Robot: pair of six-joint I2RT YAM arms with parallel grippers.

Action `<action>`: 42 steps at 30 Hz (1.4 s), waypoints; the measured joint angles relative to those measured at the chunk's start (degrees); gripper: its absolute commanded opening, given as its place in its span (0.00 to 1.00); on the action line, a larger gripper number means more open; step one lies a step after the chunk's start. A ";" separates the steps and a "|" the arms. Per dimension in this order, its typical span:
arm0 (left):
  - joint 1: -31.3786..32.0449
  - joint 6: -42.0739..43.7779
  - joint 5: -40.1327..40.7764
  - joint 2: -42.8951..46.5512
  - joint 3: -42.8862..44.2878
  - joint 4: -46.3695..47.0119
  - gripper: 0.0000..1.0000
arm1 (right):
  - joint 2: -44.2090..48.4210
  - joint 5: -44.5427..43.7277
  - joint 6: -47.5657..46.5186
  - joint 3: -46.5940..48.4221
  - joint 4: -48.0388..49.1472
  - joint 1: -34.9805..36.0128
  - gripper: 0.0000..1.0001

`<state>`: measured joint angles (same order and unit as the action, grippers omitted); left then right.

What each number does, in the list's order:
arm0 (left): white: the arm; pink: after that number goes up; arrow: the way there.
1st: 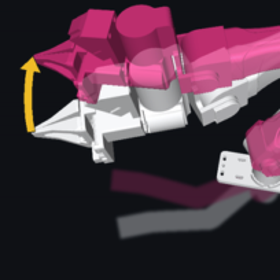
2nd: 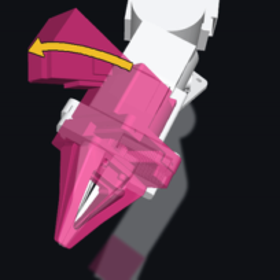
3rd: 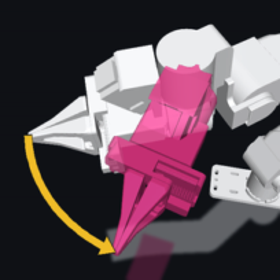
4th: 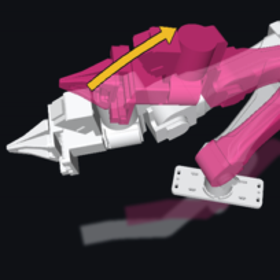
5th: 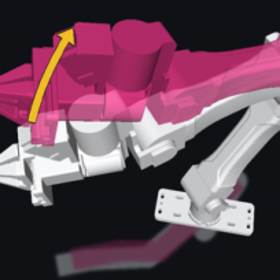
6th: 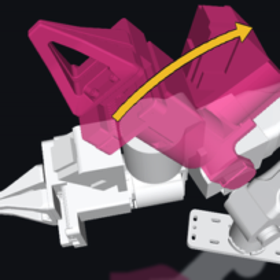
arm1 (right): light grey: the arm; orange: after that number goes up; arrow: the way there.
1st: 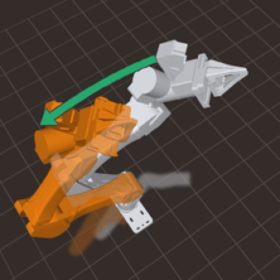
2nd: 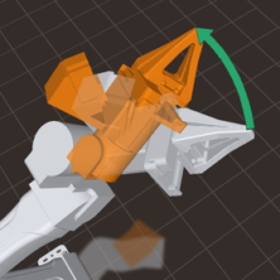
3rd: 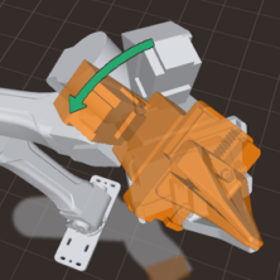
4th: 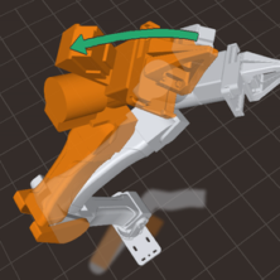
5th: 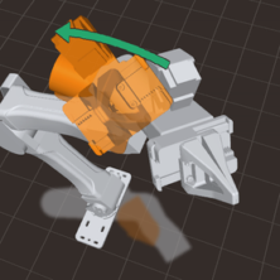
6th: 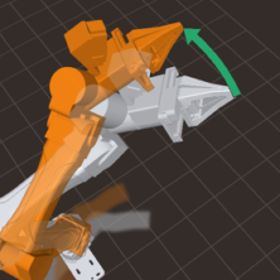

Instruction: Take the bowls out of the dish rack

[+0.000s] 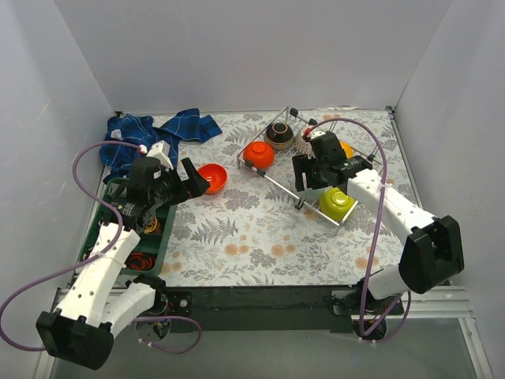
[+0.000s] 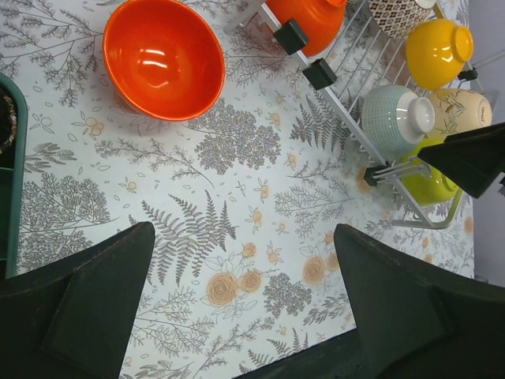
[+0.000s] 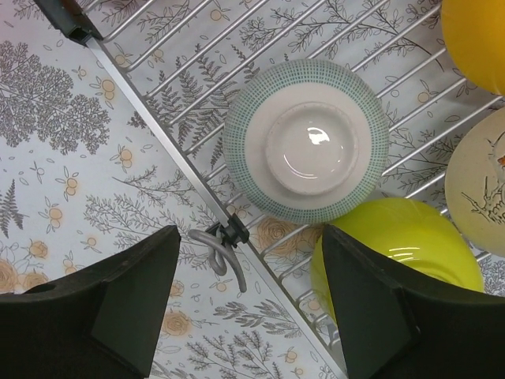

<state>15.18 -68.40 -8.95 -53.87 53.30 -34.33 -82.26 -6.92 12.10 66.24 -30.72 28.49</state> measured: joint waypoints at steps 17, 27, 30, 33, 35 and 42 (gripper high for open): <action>0.04 -1.73 -0.42 3.30 -2.21 -1.14 0.98 | -8.98 3.32 5.75 1.90 5.14 -4.59 0.80; 0.07 -1.70 0.55 4.17 -2.21 -2.62 0.98 | -17.66 2.93 1.44 10.56 7.06 -7.93 0.80; 0.07 -1.70 0.70 4.17 -2.21 -2.89 0.98 | -19.41 1.66 -0.59 12.37 7.48 -8.63 0.80; 0.17 -1.68 0.83 4.15 -2.21 -3.02 0.98 | -19.91 -0.26 -2.69 13.29 7.98 -8.98 0.80; 0.26 -1.68 0.85 4.15 -2.21 -2.99 0.98 | -19.91 -1.49 -4.15 13.60 8.09 -9.05 0.80; 0.44 -1.68 1.01 4.07 -2.21 -2.99 0.98 | -19.43 -3.19 -9.01 14.05 8.22 -8.61 0.80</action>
<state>15.62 -70.08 -7.94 -49.80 51.09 -37.32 -101.69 -10.11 3.09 80.29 -22.50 19.88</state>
